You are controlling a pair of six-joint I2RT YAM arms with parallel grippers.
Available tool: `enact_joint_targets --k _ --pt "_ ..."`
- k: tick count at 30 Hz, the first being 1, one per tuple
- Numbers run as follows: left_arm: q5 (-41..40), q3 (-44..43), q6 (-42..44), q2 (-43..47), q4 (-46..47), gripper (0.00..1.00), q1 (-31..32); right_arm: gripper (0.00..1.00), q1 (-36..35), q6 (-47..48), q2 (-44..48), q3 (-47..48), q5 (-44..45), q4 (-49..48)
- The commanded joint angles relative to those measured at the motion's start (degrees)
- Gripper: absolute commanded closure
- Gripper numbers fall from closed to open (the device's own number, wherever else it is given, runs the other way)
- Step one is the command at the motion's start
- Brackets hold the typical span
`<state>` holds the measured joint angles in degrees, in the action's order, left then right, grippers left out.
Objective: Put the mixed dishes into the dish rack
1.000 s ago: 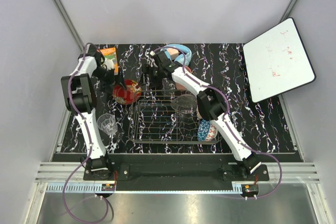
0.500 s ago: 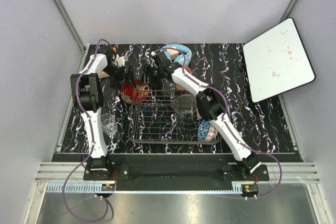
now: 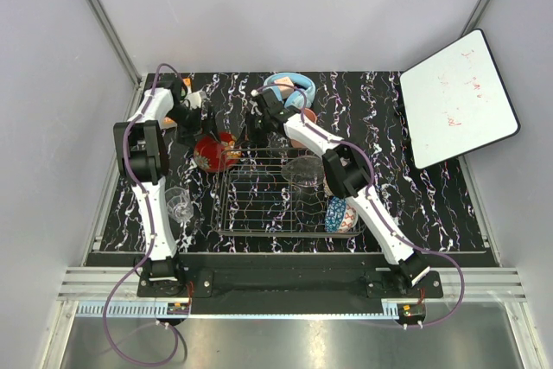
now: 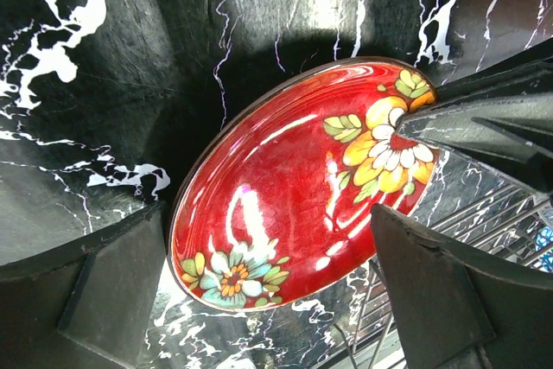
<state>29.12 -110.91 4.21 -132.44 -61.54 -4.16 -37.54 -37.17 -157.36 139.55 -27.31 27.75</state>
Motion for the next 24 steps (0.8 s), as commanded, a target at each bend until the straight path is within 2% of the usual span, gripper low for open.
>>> enact_joint_targets --k 1,7,11,16,21,24 --pt "3.1 -0.3 0.2 1.6 0.6 0.01 0.8 1.00 -1.5 1.0 1.0 -2.3 2.3 0.3" --pt "3.7 0.0 1.9 5.8 -2.7 0.01 -1.0 1.00 -1.5 2.0 4.2 -1.4 5.5 0.3" --pt "4.3 0.5 4.0 11.4 -6.1 0.01 -4.8 1.00 -1.7 5.8 8.4 0.1 9.3 0.6" --pt "2.8 6.3 7.1 20.0 -8.8 0.01 -8.0 1.00 -1.8 14.0 15.4 1.4 15.3 2.7" --pt "3.0 10.6 11.3 29.6 -11.8 0.01 -10.9 1.00 -1.7 21.1 17.7 6.3 19.7 7.8" --pt "1.1 15.5 12.7 33.4 -10.6 0.01 -11.9 1.00 -1.9 25.1 21.5 4.8 22.2 8.5"
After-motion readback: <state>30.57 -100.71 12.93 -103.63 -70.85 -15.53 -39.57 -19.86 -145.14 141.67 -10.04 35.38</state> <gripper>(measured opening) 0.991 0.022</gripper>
